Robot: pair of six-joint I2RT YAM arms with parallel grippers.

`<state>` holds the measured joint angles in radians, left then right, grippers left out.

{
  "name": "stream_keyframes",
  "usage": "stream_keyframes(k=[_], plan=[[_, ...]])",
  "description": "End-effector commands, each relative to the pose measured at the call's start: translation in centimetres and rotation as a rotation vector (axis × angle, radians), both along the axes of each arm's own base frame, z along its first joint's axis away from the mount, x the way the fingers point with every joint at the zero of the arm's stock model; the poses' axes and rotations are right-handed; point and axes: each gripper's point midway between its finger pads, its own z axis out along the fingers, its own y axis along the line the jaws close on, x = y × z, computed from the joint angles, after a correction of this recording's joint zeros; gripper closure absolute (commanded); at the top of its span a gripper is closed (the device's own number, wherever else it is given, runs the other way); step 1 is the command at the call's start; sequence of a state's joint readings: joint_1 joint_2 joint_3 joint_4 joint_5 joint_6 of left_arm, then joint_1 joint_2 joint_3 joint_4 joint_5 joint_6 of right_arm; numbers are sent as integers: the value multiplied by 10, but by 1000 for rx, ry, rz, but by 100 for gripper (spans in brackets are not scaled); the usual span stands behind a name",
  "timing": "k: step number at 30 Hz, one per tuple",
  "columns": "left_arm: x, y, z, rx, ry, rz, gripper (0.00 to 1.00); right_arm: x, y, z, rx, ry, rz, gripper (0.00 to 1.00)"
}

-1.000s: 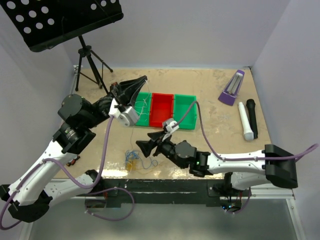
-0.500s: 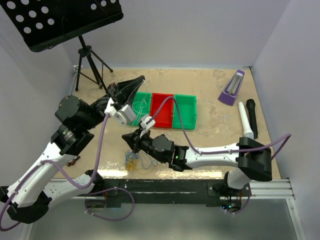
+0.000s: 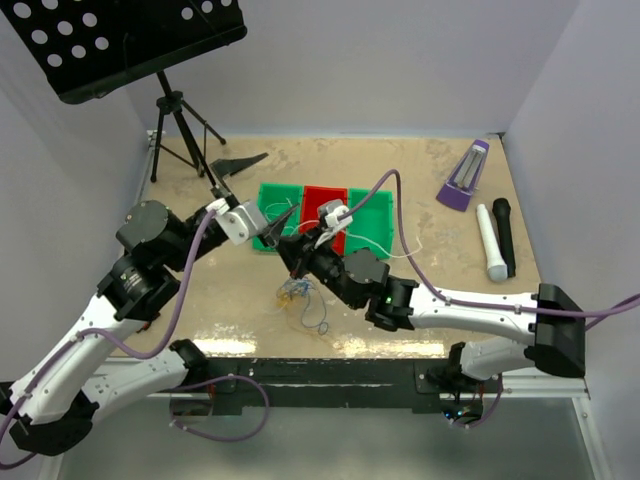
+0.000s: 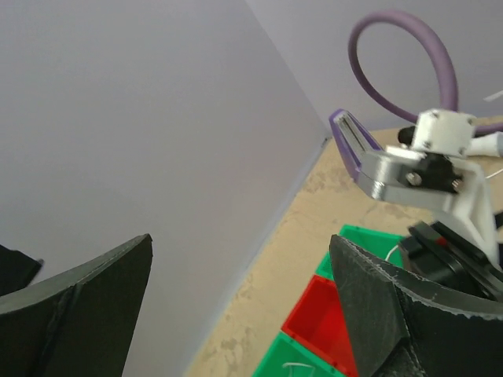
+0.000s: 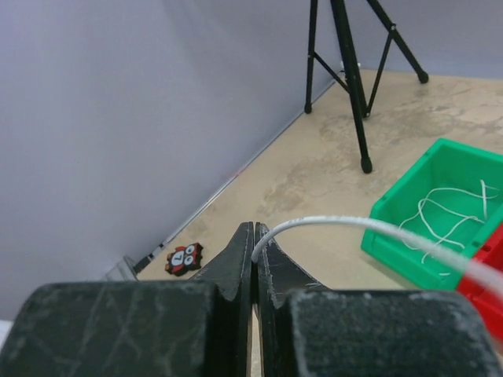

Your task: Untangle the cables

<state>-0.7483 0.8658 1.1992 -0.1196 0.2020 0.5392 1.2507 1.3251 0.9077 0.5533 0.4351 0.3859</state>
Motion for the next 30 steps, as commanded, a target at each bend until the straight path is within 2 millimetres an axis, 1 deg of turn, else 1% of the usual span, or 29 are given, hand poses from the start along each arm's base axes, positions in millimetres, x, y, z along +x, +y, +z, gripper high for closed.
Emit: stream_keyframes(k=[1, 4, 7, 12, 15, 17, 19, 23, 28, 30], plan=[[-13, 4, -27, -19, 126, -33, 0, 7, -11, -8, -46, 14, -49, 100], [-21, 4, -40, -15, 166, -58, 0, 13, -21, -3, -45, 12, -80, 100], [-27, 4, -51, -12, 196, -80, 0, 17, -31, 8, -39, 4, -103, 100], [-29, 10, -61, -24, 228, -63, 0, 25, -54, 27, -21, -11, -149, 100], [-34, 11, -70, -32, 261, -77, 0, 26, -63, 39, -9, -21, -161, 100], [-43, 7, -81, -17, 293, -122, 0, 25, -63, 48, 2, -27, -155, 100], [-53, -1, -97, 11, 335, -189, 0, 23, -62, 59, 20, -33, -140, 100], [-64, -17, -123, 45, 405, -293, 1, 18, -58, 77, 58, -42, -101, 100], [-58, -28, -147, 61, 475, -311, 3, 13, -59, 95, 100, -54, -82, 100], [-55, -31, -152, 53, 482, -310, 4, 12, -61, 101, 112, -60, -79, 100]])
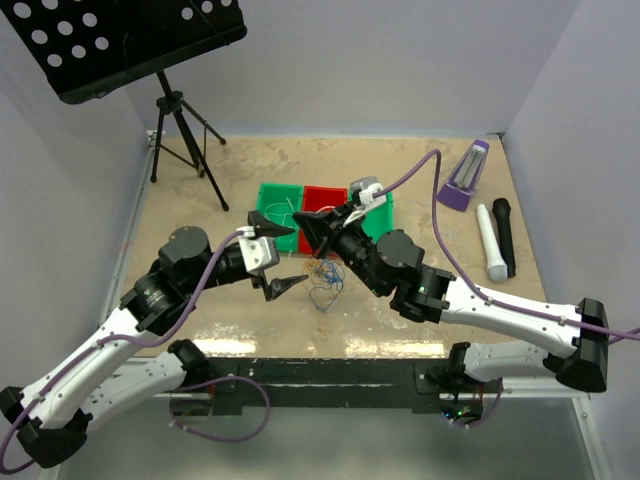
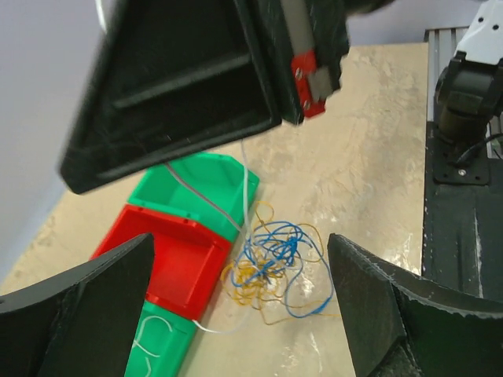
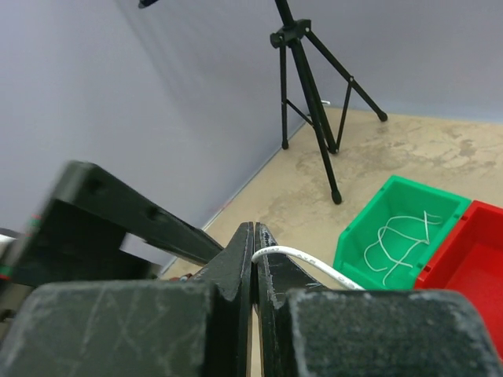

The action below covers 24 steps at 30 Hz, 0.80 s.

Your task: Untangle the cables

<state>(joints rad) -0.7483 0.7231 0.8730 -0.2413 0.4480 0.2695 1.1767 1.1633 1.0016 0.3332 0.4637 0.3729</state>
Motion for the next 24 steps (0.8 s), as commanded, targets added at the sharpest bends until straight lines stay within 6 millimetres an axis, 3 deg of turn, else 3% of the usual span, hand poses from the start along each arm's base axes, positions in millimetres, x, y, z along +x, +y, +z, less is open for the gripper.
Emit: stream_keyframes(k=[1, 5, 9, 13, 16, 17, 18, 23, 24], plan=[[-1, -10, -5, -47, 42, -32, 5, -8, -8, 44, 89, -49, 28, 100], [11, -15, -2, -69, 35, -6, 14, -14, -6, 51, 107, -59, 66, 100], [9, -25, 10, -102, 61, -49, 38, -17, -6, 52, 123, -58, 81, 100], [3, -34, 28, -176, 93, -101, 54, -19, -8, 55, 141, -59, 87, 100], [1, -38, 34, -194, 113, -127, 78, -20, -9, 55, 151, -56, 89, 100], [1, -37, 37, -203, 111, -127, 93, -20, -10, 55, 153, -56, 87, 100], [1, -37, 38, -206, 110, -124, 100, -20, -10, 52, 149, -53, 87, 100], [-4, -34, 42, -220, 143, -137, 100, -19, -16, 45, 137, -40, 68, 100], [-3, -34, 41, -220, 145, -134, 100, -18, -18, 43, 125, -39, 60, 87]])
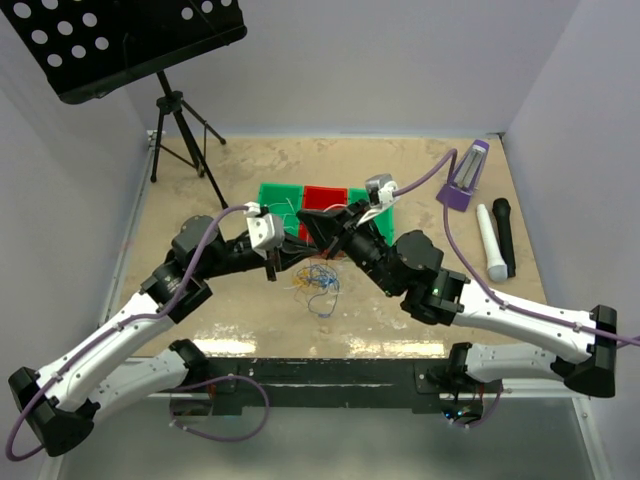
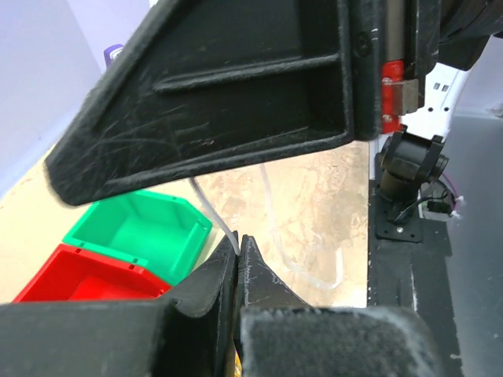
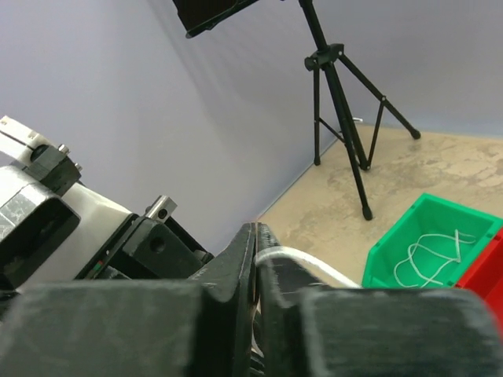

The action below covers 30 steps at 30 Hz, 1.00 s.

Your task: Untangle the cables

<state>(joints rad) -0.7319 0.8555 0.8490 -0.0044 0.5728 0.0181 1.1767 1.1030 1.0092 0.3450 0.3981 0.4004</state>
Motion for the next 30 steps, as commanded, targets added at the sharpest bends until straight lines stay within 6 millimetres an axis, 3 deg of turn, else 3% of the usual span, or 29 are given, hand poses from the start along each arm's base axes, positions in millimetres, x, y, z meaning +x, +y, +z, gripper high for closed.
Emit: stream_keyframes(k=[1, 2, 3, 5, 10, 16, 18, 25, 30], plan=[[-7, 3, 38, -88, -43, -23, 100, -3, -13, 11, 28, -17, -10, 70], [-5, 4, 38, -88, -44, -9, 100, -4, -14, 7, 11, -18, -9, 53], [-1, 5, 40, -91, -49, 11, 100, -6, -18, 8, 11, -25, -6, 42], [5, 7, 43, -88, -68, 46, 100, -10, -24, -6, -20, -16, 0, 34], [31, 18, 61, -87, -161, 189, 100, -22, -37, -53, -66, 61, 36, 34], [30, 19, 82, -106, -210, 191, 100, -44, -41, -116, -88, 182, 126, 45], [27, 18, 85, -108, -214, 171, 100, -50, -39, -127, -74, 201, 157, 48], [21, 17, 91, -122, -212, 144, 100, -44, -25, -126, -43, 202, 159, 50], [17, 15, 92, -127, -206, 120, 100, -33, -27, -109, 16, 189, 101, 49]])
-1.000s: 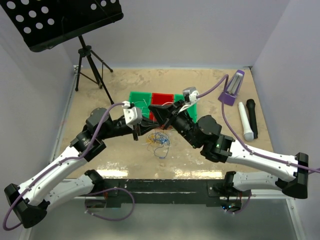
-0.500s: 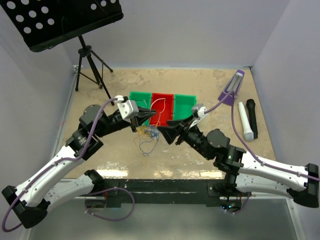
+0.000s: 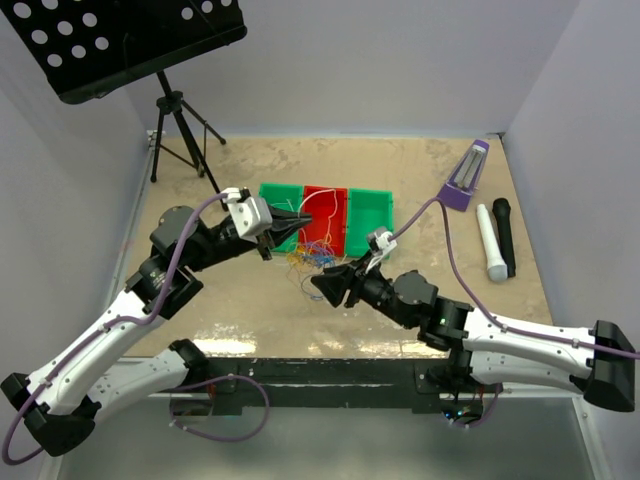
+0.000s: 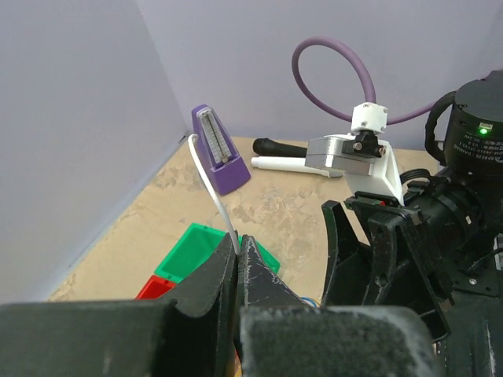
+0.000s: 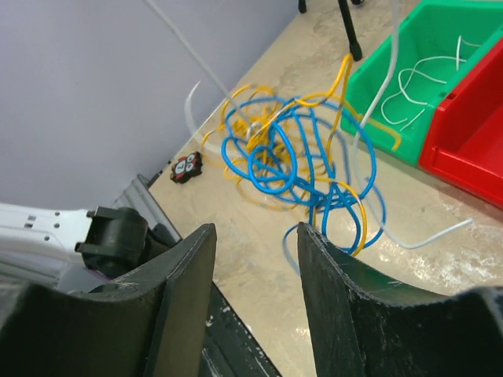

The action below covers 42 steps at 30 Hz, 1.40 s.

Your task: Untangle the cables

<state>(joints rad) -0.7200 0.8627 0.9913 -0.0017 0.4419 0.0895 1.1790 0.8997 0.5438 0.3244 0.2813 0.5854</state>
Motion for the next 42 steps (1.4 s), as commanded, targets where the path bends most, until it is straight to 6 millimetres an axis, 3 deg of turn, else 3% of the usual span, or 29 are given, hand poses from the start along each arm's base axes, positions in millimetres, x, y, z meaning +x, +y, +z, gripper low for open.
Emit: stream_keyframes(k=[1, 7, 16, 22, 28, 35, 42], plan=[[-7, 0, 25, -48, -44, -30, 100, 10, 0, 52, 160, -35, -65, 49], [-11, -2, 26, -57, -38, -54, 100, 10, 9, 59, 232, -10, -47, 45], [-15, -1, 29, -65, -42, -67, 100, 7, 29, 51, 250, 39, 2, 42], [-18, -1, 26, -58, -41, -80, 100, 9, 22, 57, 269, 36, -23, 42], [-19, -4, 22, -53, -32, -96, 100, 12, 8, 57, 308, 77, -76, 36], [-21, -5, 23, -57, -33, -109, 100, 21, 3, 57, 351, 133, -114, 40], [-23, -5, 26, -58, -36, -120, 100, 32, 22, 40, 305, 197, -100, 46]])
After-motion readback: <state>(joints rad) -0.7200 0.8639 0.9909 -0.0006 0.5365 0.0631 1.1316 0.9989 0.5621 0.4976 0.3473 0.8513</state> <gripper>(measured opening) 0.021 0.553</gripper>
